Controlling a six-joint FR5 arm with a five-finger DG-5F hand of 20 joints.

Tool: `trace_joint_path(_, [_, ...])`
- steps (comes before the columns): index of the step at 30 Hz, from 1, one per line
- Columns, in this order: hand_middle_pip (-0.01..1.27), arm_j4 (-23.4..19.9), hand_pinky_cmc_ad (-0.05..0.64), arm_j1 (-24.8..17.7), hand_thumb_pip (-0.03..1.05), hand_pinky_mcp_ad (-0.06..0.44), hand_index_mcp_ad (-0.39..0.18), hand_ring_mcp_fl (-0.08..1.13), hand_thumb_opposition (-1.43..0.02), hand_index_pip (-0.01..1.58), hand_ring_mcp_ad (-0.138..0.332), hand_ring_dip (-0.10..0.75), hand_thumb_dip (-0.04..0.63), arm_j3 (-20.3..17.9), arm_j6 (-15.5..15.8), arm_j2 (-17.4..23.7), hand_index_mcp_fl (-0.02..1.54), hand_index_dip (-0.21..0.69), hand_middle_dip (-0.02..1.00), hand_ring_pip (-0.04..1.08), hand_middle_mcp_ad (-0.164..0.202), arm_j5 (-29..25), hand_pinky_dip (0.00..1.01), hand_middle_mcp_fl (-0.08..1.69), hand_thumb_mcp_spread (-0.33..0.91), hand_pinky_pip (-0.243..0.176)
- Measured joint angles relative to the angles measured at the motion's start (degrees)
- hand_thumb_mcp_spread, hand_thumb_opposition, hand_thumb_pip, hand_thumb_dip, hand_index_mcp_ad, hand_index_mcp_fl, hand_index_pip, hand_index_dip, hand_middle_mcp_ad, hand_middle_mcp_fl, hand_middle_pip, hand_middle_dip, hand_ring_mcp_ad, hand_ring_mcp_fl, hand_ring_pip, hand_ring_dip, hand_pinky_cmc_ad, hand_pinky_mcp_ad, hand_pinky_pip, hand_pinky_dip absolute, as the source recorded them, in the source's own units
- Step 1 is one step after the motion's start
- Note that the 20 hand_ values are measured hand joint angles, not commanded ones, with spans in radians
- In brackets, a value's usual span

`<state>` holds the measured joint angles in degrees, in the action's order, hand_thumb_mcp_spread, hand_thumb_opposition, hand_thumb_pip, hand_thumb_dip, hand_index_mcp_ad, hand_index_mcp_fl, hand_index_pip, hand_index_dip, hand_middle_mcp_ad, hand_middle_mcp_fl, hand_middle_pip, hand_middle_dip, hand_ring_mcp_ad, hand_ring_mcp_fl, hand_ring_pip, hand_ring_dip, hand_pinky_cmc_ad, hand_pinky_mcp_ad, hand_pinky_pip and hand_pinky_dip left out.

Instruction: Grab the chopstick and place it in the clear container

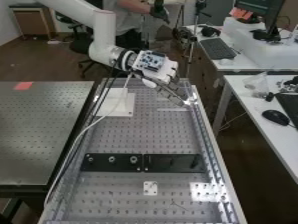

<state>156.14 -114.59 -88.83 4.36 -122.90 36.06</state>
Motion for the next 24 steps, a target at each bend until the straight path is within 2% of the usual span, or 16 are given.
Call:
trace_joint_path(5, [0.48, -0.55, 0.447, -0.24, 0.42, 0.25, -0.15, 0.73, -1.14, 0.2, 0.038, 0.262, 0.3, 0.48, 1.49, -0.6, 1.46, 0.361, 0.37, 0.08, 0.044, -1.18, 0.3, 1.34, 0.68, 0.08])
trace_joint_path(9, [0.49, -0.14, 0.443, -0.41, 0.42, 0.26, -0.15, 0.73, -1.14, 0.2, 0.042, 0.262, 0.304, 1.2, 0.19, -1.51, 1.46, 0.347, 0.35, 0.08, 0.04, -1.93, 0.34, 1.35, 0.68, 0.084])
trace_joint_path(11, [0.49, 0.03, 0.443, -0.49, 0.42, 0.26, -0.15, 0.75, -1.14, 0.2, 0.038, 0.262, 0.304, 1.51, -0.11, -1.9, 1.46, 0.34, 0.35, 0.08, 0.044, -2.29, 0.37, 1.35, 0.68, 0.065])
trace_joint_path(19, [0.51, 0.39, 0.447, -1.39, 0.42, 0.26, -0.15, 0.75, -1.14, 0.21, 0.042, 0.262, 0.304, 2.51, -0.81, -3.17, 1.46, 0.328, 0.34, 0.08, 0.044, -2.99, 0.4, 1.35, 0.67, 0.065])
trace_joint_path(24, [0.5, 0.72, 0.435, -1.94, 0.42, 0.26, -0.147, 0.75, -1.16, 0.21, 0.042, 0.262, 0.304, 2.59, -1.3, -3.67, 1.46, 0.328, 0.34, 0.08, 0.044, -3.02, 0.41, 1.35, 0.67, 0.051])
